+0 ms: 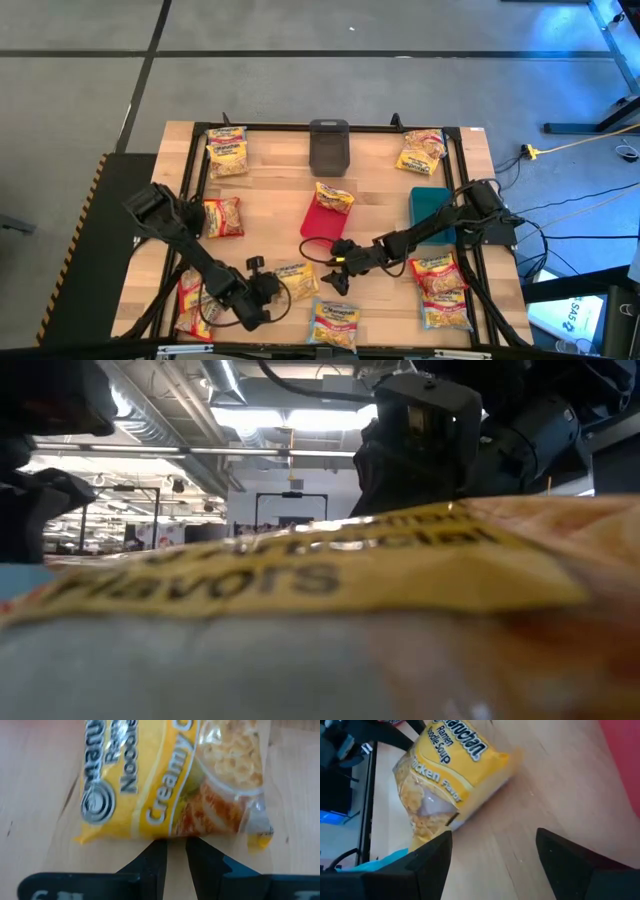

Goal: Sort Maruchan noodles
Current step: Put the yellow noodle pack into the red bin

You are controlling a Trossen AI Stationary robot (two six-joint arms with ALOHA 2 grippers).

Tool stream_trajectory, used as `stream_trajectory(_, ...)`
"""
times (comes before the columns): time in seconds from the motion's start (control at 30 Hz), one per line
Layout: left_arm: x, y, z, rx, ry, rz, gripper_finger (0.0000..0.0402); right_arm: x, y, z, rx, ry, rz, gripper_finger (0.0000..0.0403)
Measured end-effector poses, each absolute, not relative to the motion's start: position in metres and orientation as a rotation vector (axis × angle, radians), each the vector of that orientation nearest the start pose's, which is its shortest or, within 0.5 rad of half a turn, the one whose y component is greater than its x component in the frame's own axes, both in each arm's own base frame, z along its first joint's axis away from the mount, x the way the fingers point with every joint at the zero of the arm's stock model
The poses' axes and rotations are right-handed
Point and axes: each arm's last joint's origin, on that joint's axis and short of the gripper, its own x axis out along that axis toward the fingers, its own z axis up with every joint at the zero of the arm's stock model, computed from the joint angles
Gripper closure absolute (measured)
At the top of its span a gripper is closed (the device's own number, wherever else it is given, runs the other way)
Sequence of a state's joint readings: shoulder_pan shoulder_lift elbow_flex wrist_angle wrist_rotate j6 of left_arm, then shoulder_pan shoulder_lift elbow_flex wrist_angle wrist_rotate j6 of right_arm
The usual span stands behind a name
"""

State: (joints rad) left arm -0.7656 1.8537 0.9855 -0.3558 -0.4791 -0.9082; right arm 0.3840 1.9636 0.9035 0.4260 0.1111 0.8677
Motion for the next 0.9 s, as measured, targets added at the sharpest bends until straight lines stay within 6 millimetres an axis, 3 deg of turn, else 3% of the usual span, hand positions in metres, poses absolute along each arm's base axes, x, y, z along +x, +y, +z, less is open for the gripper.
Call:
stream_trajectory(0.37,0.268,-0.216,0.120,-0.050,0.832,0.179,0.0331,0.347,0.137,0.109,0.691,0.655,0.011,0.0130)
stream_trajectory(0.57,0.287,-0.214,0.109,-0.014,0.773,0.123,0.0331,0.347,0.138,0.109,0.685,0.651,0.005,0.0130)
stream_trajectory(0.9,0.290,-0.212,0.108,0.043,0.753,0.121,0.0331,0.349,0.139,0.112,0.648,0.614,0.092,0.0130)
